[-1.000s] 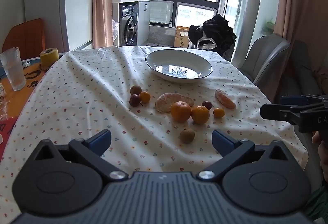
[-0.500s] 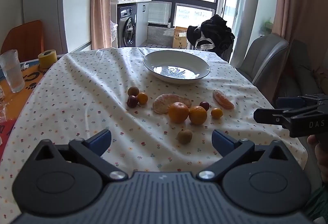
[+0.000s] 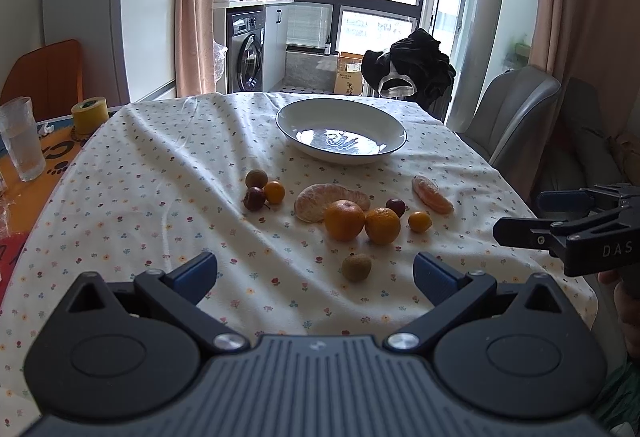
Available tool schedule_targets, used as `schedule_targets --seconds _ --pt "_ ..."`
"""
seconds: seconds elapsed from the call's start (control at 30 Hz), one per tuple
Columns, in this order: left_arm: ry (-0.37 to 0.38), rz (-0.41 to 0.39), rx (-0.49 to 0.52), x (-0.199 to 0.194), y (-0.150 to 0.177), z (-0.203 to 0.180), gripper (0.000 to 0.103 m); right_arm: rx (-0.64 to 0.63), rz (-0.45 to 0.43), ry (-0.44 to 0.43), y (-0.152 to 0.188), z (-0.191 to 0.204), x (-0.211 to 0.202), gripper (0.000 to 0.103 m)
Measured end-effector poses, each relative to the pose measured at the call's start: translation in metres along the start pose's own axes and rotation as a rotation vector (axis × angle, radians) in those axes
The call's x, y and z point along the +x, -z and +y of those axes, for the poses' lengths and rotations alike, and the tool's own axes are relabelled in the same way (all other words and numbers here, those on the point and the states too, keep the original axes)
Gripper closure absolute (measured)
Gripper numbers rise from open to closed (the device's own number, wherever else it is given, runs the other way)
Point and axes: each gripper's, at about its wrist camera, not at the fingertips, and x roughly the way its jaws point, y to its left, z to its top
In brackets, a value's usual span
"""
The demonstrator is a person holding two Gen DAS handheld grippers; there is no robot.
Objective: Organize fruits
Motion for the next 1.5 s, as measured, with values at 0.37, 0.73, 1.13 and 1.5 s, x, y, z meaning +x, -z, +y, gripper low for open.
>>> schedule_targets --seconds 0.37,0.73,1.13,1.5 --pt "0.003 -0.005 0.0 -0.001 0.0 -0.001 0.0 0.003 0.004 -0.004 0.001 -0.001 0.002 0.0" --pt "0.007 -0.015 -0.033 -0.001 -0.005 0.012 0.0 0.002 0.011 -0.017 0.003 -0.004 0.011 0.0" --pt "0.056 -0.041 -0.026 0.014 -0.012 0.006 0.002 0.015 0.012 -0.084 0.007 -0.018 0.025 0.0" --pt "0.096 0.011 -0.058 0.044 -0.007 0.001 0.029 0.022 0.018 -0.142 0.014 -0.031 0.042 0.023"
